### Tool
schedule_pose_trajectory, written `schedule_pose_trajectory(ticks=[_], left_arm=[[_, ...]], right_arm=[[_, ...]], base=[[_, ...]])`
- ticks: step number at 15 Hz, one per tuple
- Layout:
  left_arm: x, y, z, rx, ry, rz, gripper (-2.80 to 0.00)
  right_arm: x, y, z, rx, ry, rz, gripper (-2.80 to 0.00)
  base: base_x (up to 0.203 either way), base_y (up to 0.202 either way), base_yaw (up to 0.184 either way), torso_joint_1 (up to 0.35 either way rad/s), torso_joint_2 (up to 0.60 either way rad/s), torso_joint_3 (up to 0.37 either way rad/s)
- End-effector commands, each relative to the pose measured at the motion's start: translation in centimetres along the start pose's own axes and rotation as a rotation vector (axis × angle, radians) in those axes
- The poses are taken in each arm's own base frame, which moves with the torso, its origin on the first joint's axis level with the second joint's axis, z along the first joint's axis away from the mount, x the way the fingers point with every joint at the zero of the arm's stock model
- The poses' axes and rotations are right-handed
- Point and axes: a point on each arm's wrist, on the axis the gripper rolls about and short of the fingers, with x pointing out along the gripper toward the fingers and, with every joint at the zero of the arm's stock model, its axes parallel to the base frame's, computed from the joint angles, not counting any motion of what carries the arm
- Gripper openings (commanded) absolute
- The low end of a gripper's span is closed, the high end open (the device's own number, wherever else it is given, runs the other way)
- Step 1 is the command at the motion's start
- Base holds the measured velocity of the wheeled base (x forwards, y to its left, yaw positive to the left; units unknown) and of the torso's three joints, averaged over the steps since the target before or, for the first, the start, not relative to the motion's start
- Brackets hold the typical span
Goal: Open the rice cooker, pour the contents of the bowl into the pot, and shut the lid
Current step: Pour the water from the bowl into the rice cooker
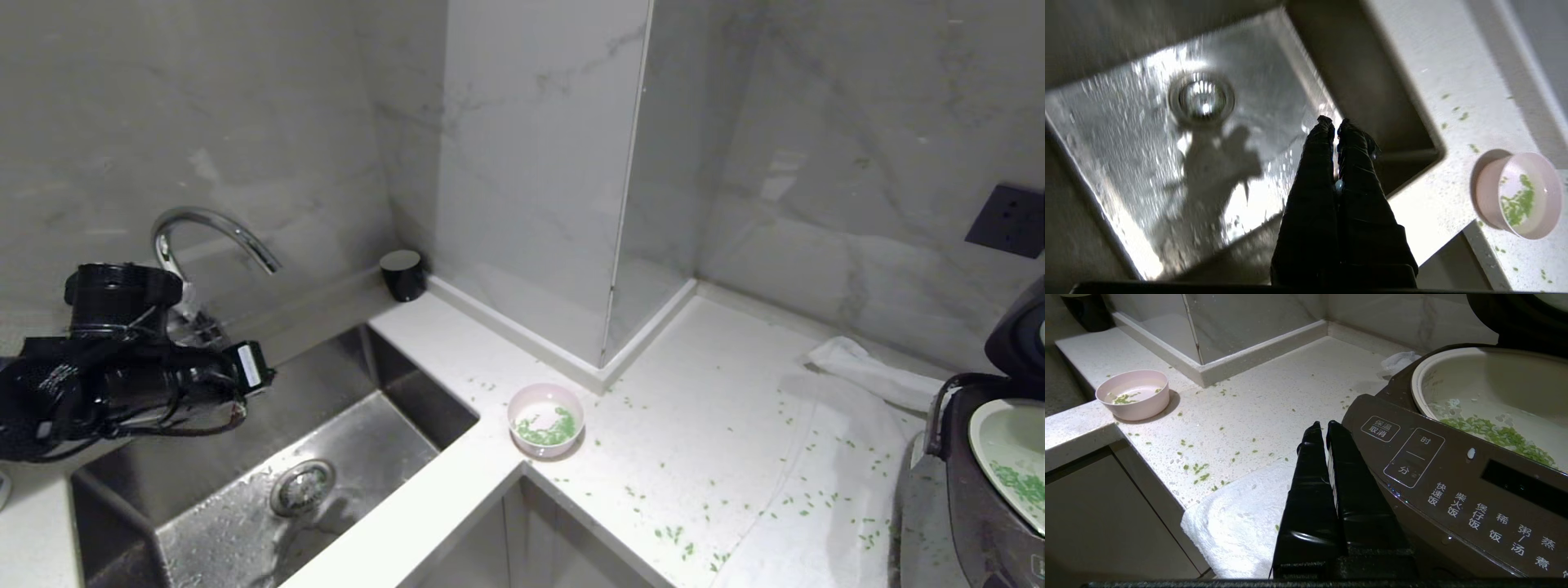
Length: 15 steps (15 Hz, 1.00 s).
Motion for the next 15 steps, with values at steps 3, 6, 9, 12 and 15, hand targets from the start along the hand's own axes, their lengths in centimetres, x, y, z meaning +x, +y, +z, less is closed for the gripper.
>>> schedule_pose_trajectory(ticks=[3, 6, 9, 12, 15], left_arm=[[-6.6, -0.8, 1.0, 0.062, -0.292, 0.054, -2.80], [-11.2, -0.4, 0.8, 0.122, -0.428, 0.080, -2.80], [-14.9, 0.2, -0.7, 0.191, -0.511, 0.087, -2.80], [-17.7, 1.0, -3.2, 0.328, -0.568, 0.114, -2.80], [-20.2, 1.6, -4.9, 0.367, -0.641, 0.123, -2.80]], right_arm=[[0.0, 0.0, 0.0, -0.001, 0.001, 0.001, -2.80], [0.0, 0.0, 0.0, -0.001, 0.001, 0.001, -2.80], [0.0, 0.0, 0.0, -0.001, 0.001, 0.001, -2.80], [0.0, 0.0, 0.0, -0.001, 0.001, 0.001, -2.80], [0.0, 0.0, 0.0, -0.001, 0.001, 0.001, -2.80]], base=[[0.000, 0.000, 0.000, 0.000, 0.00, 0.000], [0.000, 0.000, 0.000, 0.000, 0.00, 0.000], [0.000, 0.000, 0.000, 0.000, 0.00, 0.000], [0.000, 0.000, 0.000, 0.000, 0.00, 0.000], [0.000, 0.000, 0.000, 0.000, 0.00, 0.000]])
